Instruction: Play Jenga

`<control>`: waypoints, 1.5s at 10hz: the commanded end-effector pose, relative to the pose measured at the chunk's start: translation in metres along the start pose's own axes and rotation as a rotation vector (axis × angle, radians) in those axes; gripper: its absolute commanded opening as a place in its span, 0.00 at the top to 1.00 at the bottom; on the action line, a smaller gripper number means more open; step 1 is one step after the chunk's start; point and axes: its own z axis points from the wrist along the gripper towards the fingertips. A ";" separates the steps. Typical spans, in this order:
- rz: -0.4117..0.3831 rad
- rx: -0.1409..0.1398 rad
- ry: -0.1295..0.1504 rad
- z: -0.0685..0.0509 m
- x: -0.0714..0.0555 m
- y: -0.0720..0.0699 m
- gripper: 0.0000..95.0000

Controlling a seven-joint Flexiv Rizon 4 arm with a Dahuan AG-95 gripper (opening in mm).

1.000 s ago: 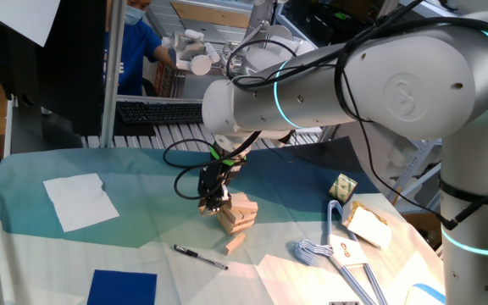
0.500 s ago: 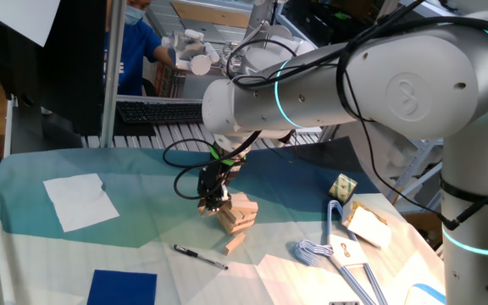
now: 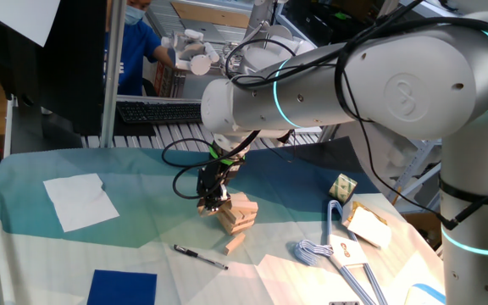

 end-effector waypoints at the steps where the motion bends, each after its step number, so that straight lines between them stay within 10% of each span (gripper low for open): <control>1: 0.000 -0.001 0.001 -0.001 0.001 -0.001 1.00; 12: 0.001 0.000 -0.005 0.001 0.019 -0.007 1.00; 15: 0.008 0.003 -0.046 0.021 0.020 -0.007 1.00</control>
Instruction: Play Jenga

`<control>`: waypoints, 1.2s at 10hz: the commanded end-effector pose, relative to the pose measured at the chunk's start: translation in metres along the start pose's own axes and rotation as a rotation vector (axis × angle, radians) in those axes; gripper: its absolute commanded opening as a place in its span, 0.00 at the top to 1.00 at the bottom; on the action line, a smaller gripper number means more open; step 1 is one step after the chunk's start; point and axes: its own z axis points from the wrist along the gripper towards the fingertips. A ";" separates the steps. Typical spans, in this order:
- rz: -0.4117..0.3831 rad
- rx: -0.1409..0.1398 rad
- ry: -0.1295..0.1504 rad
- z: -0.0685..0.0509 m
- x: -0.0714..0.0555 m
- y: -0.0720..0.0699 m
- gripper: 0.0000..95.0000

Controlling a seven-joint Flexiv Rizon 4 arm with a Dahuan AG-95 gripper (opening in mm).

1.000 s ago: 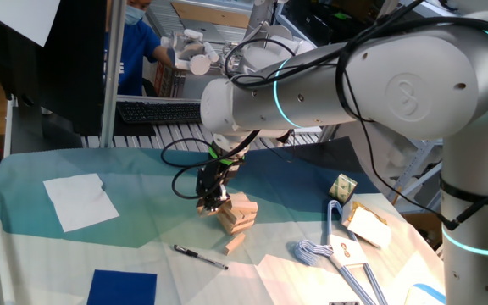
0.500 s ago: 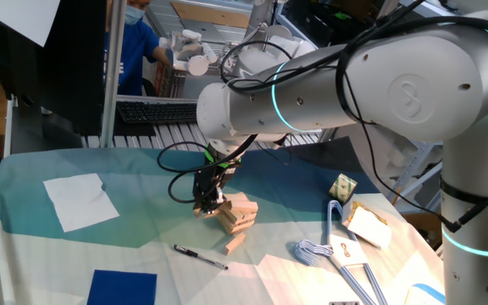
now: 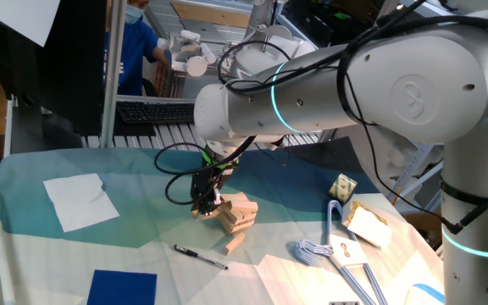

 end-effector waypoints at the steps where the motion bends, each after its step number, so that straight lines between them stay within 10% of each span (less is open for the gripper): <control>1: -0.002 0.007 -0.036 0.012 -0.002 0.002 1.00; 3: -0.001 0.016 -0.029 0.013 -0.002 0.002 1.00; 4: 0.014 0.026 -0.018 0.012 -0.002 0.002 0.60; 5: 0.022 0.025 -0.007 0.011 -0.002 0.002 0.60; 7: 0.034 0.021 -0.002 0.010 -0.002 0.002 0.20; 11: -0.017 0.021 0.025 -0.001 0.000 0.000 0.20; 12: -0.058 0.020 0.058 -0.013 0.000 -0.002 0.60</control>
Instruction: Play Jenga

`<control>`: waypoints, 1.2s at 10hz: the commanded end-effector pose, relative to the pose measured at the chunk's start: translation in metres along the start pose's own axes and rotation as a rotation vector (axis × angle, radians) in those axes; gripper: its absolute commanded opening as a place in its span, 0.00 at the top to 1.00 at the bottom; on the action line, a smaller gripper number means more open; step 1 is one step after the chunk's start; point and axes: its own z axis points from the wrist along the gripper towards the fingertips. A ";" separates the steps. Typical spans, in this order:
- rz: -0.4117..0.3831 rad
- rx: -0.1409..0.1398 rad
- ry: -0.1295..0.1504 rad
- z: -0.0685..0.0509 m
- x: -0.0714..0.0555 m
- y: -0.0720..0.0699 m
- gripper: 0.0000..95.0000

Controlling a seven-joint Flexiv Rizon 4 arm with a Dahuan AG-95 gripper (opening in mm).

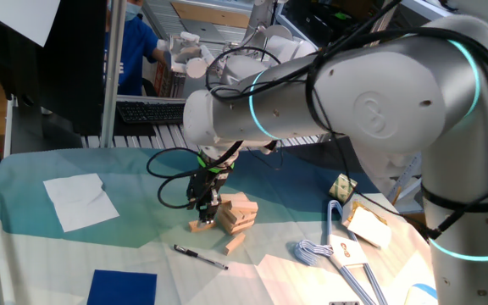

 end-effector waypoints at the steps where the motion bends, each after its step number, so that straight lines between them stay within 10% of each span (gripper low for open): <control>1: -0.065 -0.003 0.047 -0.012 0.001 -0.002 0.60; 2: -0.084 -0.003 0.046 -0.015 0.001 -0.002 1.00; 8: -0.241 0.022 0.081 -0.044 -0.001 -0.010 1.00; 12: -0.441 0.047 0.019 -0.050 -0.002 -0.013 1.00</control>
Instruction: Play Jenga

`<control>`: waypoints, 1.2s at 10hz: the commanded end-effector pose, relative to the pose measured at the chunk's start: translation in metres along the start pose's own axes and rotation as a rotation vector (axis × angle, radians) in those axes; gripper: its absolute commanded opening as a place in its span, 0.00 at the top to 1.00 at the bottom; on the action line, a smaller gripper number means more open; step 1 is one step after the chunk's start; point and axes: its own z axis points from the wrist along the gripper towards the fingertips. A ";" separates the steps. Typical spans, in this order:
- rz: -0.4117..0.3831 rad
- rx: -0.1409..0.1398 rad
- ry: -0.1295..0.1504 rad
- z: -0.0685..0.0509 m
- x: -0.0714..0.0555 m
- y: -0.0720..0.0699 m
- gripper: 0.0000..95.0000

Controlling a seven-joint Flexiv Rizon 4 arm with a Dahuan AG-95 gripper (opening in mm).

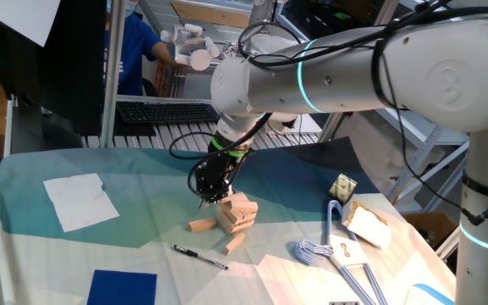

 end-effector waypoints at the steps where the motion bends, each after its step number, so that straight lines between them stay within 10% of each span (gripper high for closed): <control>1: -0.176 0.040 -0.058 -0.005 -0.001 -0.003 1.00; 7: -0.458 0.079 -0.083 -0.024 -0.022 -0.009 1.00; 12: -0.548 0.087 -0.044 -0.033 -0.047 -0.017 1.00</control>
